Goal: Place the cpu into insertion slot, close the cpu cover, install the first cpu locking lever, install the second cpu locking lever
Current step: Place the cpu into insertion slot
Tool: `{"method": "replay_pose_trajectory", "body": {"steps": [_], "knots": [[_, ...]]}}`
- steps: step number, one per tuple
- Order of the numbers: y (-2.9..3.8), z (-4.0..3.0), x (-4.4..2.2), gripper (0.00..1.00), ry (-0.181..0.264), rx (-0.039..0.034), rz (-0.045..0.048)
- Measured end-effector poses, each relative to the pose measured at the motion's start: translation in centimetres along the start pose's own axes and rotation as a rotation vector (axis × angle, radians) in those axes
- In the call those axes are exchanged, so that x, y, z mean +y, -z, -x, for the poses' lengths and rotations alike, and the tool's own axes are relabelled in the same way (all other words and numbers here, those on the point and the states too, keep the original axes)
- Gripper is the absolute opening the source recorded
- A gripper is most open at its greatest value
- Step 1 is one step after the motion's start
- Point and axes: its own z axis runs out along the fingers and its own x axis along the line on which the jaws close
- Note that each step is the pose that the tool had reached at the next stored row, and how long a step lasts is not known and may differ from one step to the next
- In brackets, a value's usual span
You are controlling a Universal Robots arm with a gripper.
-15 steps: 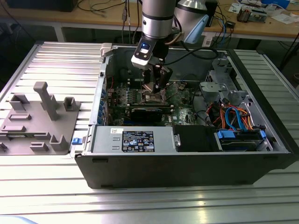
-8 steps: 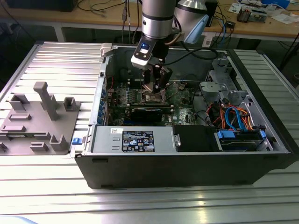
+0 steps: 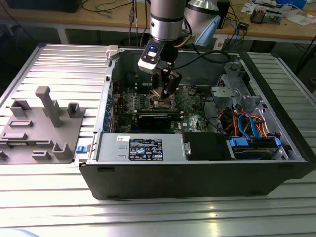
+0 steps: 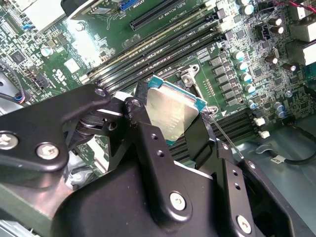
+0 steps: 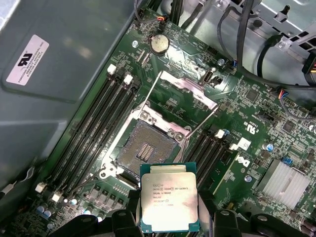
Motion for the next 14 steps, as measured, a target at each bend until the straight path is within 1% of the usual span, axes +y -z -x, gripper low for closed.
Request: {"method": "replay_pose_trajectory", "body": {"steps": [14], "knots": [[-0.09,0.0,0.0,0.55,-0.009,0.0001,-0.0005]]}}
